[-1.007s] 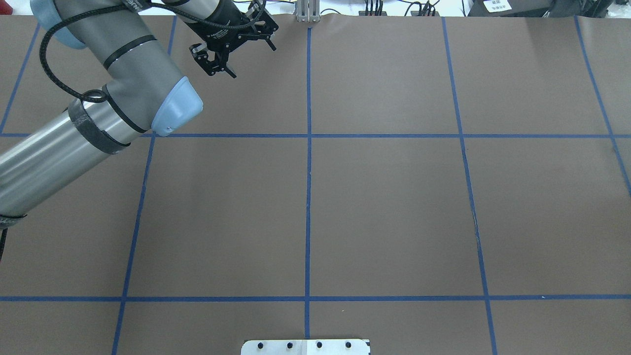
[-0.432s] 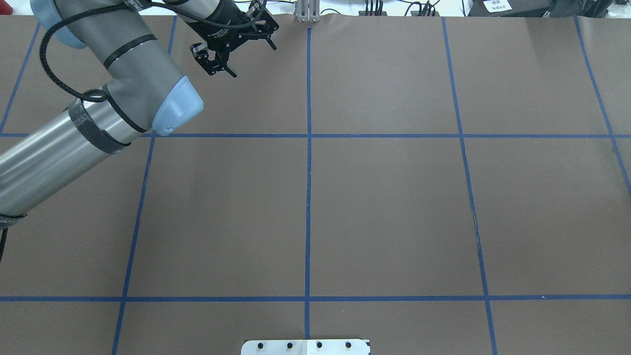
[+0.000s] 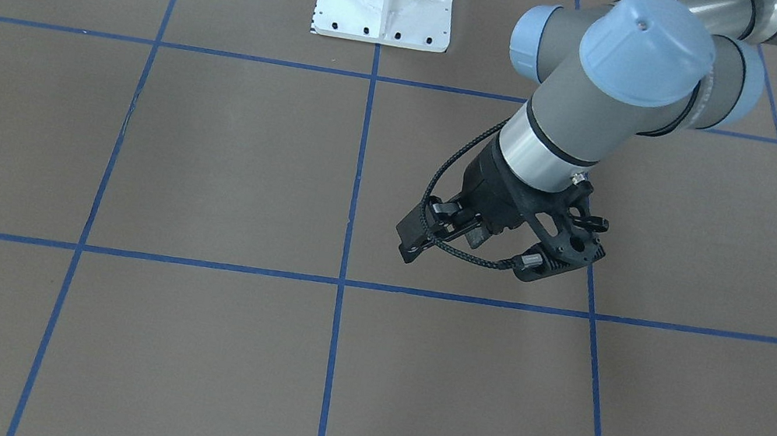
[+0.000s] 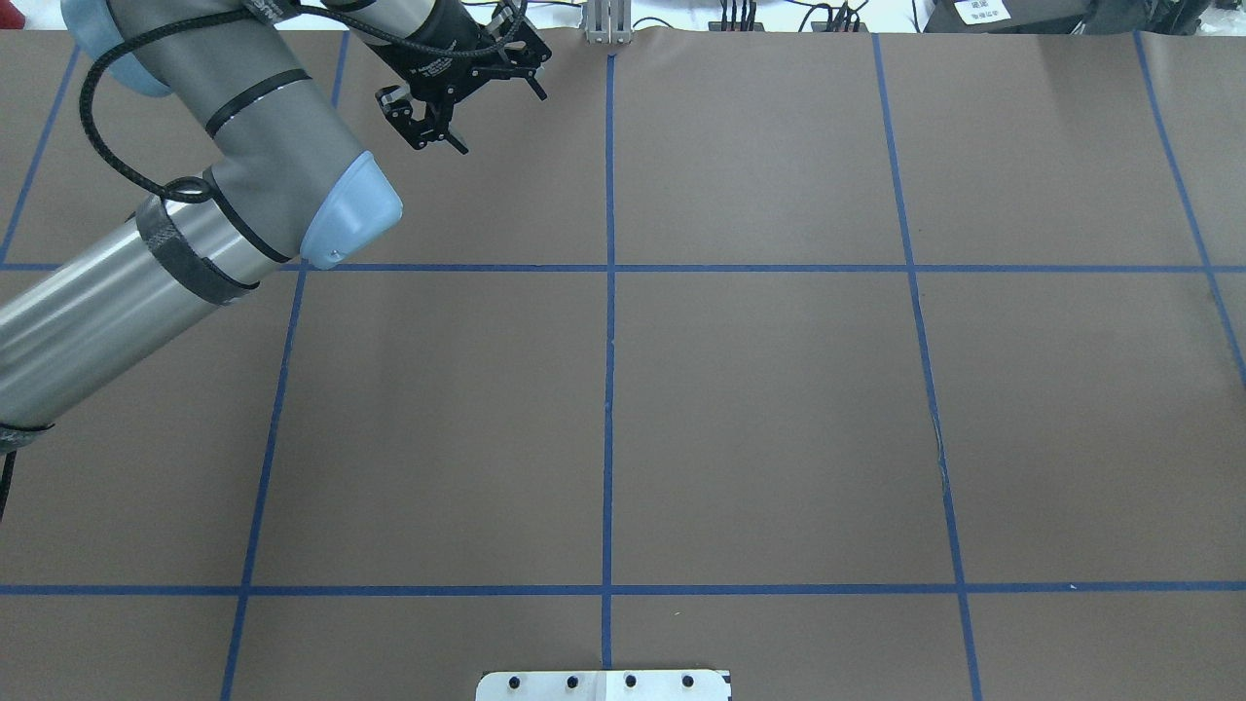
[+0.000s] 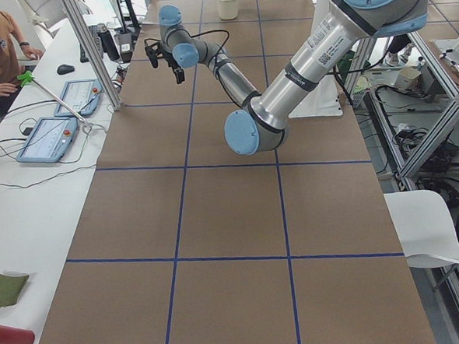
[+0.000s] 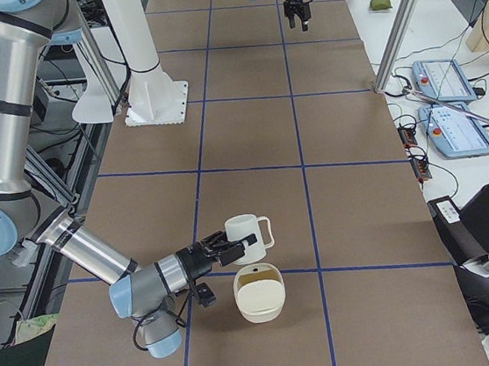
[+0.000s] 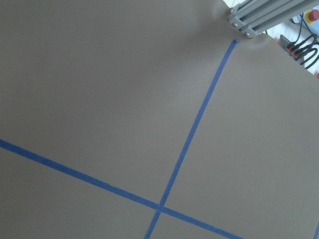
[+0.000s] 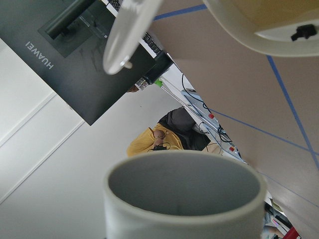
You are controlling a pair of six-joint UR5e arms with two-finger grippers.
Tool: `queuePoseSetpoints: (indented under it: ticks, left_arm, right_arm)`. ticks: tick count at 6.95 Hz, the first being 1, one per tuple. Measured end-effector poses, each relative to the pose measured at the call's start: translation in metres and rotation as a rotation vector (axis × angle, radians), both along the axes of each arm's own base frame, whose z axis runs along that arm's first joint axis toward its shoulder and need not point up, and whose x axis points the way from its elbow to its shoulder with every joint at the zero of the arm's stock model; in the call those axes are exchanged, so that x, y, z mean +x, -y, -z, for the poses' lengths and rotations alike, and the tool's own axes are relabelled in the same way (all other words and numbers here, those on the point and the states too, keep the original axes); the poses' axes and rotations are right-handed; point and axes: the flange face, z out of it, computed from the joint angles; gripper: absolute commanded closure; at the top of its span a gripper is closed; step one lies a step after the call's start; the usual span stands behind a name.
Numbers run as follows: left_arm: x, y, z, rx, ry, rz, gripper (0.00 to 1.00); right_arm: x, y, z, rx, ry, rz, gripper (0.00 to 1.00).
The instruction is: Left arm hands cup to right arm to dump lemon
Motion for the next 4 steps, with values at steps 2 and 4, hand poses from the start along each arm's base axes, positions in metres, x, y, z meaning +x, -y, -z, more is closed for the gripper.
queuePoseSetpoints:
  ticks: [2, 4]
  left_arm:
    - [0.0008, -0.0005, -0.0001, 0.000, 0.000, -0.001, 0.00]
    - [0.0013, -0.0008, -0.0003, 0.000, 0.001, -0.002, 0.00]
  right_arm:
    - [-0.0007, 0.0008, 0.0011, 0.042, -0.077, -0.018, 0.99]
    - [-0.0014, 0.0007, 0.0013, 0.118, -0.234, -0.058, 0.99]
